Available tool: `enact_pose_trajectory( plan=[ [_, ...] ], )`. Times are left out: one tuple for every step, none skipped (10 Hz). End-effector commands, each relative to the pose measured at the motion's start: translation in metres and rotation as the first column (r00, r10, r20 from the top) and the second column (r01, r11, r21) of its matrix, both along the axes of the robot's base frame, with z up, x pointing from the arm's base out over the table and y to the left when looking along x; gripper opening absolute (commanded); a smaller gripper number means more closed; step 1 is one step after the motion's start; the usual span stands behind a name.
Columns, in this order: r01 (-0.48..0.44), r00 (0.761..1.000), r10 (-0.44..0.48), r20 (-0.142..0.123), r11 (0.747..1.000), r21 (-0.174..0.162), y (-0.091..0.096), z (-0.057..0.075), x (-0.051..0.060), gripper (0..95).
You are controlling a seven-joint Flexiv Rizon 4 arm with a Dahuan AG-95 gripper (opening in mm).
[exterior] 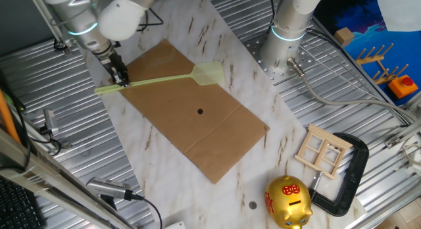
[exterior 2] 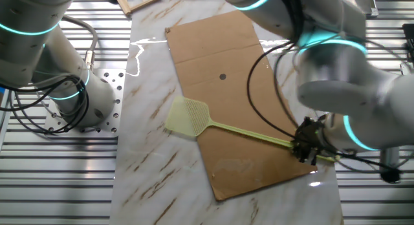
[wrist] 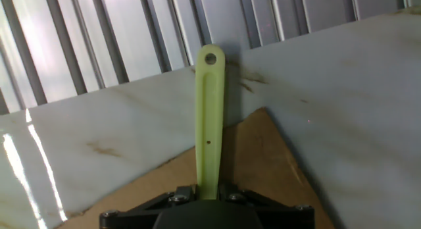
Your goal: Swat with a flyswatter
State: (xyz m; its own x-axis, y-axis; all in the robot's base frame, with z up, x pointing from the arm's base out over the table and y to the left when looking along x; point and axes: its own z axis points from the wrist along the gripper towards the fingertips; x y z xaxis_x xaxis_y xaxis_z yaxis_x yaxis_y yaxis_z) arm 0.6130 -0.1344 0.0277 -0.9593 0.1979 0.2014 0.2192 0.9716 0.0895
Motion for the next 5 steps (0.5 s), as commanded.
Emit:
enact_pose_trajectory(
  plan=[
    [-0.003, 1.0, 0.003, 0.027, 1.0, 0.001, 0.003, 0.006, 0.005, 0.0],
    [-0.004, 1.0, 0.004, 0.031, 1.0, 0.005, 0.006, 0.01, 0.013, 0.0],
    [0.001, 1.0, -0.001, 0.03, 1.0, 0.008, 0.009, 0.014, 0.019, 0.0],
    [0.009, 1.0, -0.009, 0.029, 1.0, 0.01, 0.014, 0.017, 0.023, 0.0],
    [0.014, 0.999, -0.015, 0.028, 1.0, 0.009, 0.021, 0.018, 0.025, 0.0]
  ],
)
